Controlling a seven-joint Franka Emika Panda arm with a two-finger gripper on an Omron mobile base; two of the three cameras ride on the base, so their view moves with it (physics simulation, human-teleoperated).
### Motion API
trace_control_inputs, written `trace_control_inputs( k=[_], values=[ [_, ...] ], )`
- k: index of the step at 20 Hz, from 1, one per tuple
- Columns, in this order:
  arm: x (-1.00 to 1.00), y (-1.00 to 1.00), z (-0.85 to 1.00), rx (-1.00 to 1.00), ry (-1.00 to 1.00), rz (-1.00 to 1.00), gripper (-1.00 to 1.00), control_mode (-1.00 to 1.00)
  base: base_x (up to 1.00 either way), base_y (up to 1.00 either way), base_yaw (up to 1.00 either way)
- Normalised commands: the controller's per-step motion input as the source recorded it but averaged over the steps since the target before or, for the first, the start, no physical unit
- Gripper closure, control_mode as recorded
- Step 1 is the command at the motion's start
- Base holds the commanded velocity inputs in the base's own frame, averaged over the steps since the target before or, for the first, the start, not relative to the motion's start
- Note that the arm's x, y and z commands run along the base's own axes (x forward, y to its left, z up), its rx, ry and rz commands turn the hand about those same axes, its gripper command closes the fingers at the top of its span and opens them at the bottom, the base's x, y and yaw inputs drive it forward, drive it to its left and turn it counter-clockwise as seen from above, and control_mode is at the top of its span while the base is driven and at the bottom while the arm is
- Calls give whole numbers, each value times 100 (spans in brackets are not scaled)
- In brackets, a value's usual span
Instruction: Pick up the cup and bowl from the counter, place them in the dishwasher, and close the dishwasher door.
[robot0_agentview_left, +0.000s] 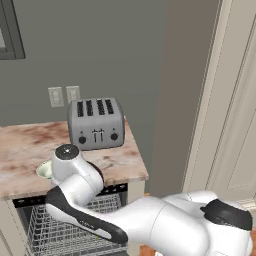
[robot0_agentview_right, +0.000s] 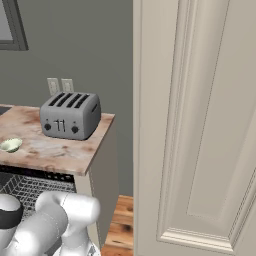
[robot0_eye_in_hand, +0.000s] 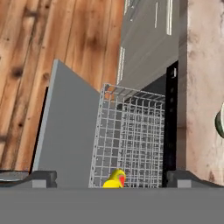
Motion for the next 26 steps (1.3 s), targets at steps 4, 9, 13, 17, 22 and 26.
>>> trace_control_inputs(
  k=[4,9,13,17,22,26],
  values=[
    [0,0,6,-30,-17,2,-100,-100,0,0,0],
    [2,0,1,-20,-13,3,-100,-100,0,0,0],
    [25,0,0,-7,-3,1,-100,-100,0,0,0],
    [43,-1,0,-2,0,0,-100,-100,0,0,0],
    [45,0,0,-1,0,0,-100,-100,0,0,0],
    [41,0,0,0,0,0,-100,-100,0,0,0]
  ],
)
